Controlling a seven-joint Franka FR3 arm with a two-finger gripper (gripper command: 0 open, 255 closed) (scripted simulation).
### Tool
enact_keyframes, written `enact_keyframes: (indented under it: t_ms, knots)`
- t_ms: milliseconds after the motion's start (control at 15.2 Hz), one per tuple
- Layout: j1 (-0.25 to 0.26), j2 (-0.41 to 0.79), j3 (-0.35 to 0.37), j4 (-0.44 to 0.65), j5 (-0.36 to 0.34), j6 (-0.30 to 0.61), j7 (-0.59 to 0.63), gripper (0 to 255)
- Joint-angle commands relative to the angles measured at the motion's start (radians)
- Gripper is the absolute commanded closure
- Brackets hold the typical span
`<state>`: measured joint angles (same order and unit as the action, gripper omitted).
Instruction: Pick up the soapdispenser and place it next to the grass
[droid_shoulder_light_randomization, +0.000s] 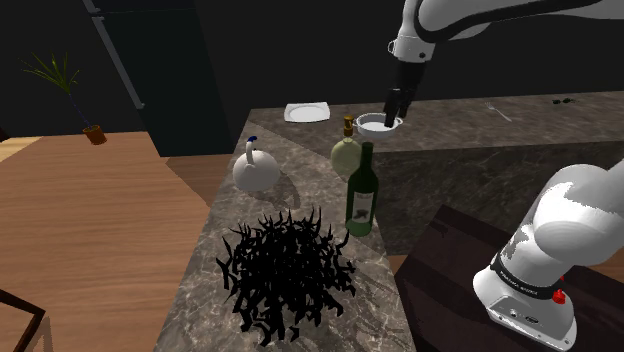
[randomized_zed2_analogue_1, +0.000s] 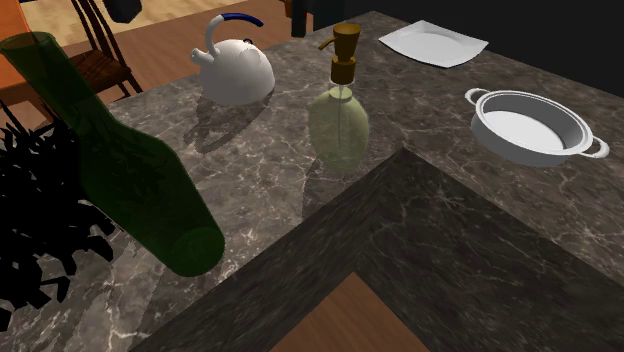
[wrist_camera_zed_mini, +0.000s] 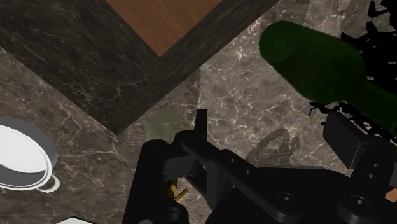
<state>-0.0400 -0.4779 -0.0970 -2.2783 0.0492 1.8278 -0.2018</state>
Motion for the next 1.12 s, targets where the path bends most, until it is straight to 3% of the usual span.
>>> enact_keyframes:
  t_ms: [0, 528, 1056]
  knots:
    - [0.000, 0.078, -0.011, 0.044, 0.003, 0.035, -0.012, 0]
    - [-0.011, 0.389, -0.058, 0.289, 0.035, 0.099, -0.075, 0]
    - [-0.046, 0.712, -0.082, 0.628, 0.094, 0.078, -0.132, 0]
